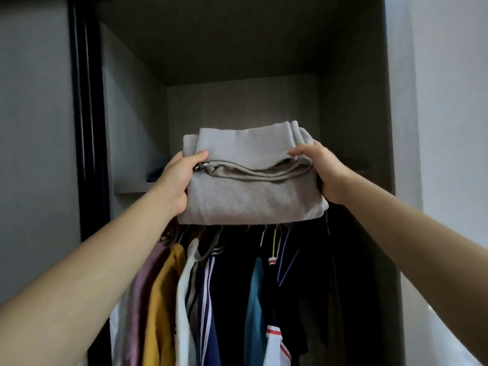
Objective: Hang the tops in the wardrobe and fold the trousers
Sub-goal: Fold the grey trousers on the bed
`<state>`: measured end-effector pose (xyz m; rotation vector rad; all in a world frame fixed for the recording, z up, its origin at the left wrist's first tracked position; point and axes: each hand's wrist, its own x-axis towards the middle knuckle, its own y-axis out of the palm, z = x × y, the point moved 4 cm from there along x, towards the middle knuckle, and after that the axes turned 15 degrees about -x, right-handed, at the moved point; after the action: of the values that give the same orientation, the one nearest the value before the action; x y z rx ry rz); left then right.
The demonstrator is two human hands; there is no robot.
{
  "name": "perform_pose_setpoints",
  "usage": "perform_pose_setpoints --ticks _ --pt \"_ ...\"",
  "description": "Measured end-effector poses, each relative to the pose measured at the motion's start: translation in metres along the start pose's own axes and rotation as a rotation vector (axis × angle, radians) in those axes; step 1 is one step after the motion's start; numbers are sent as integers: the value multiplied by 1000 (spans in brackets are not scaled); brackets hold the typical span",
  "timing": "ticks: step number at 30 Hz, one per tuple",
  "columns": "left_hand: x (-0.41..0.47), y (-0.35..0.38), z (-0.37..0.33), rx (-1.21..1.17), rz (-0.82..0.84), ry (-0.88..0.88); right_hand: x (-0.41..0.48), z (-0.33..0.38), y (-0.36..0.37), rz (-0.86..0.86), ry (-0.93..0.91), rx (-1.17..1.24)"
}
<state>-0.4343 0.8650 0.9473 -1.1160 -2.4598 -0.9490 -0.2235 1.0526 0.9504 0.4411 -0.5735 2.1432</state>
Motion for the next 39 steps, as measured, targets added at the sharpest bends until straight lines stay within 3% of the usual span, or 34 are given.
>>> perform_pose_setpoints --ticks 12,17,24,29,39 --pt "155 -23 -24 45 6 47 153 21 57 -6 -4 -95" --pt "214 -20 -12 11 91 32 192 17 58 -131 -14 -95" --pt "285 54 34 -89 253 -14 223 14 -7 -371 -21 -235" --pt "314 124 69 -142 338 12 247 8 -75 -399 -13 -344" --pt "368 208 95 -52 288 63 317 1 -146 -490 -202 -313"
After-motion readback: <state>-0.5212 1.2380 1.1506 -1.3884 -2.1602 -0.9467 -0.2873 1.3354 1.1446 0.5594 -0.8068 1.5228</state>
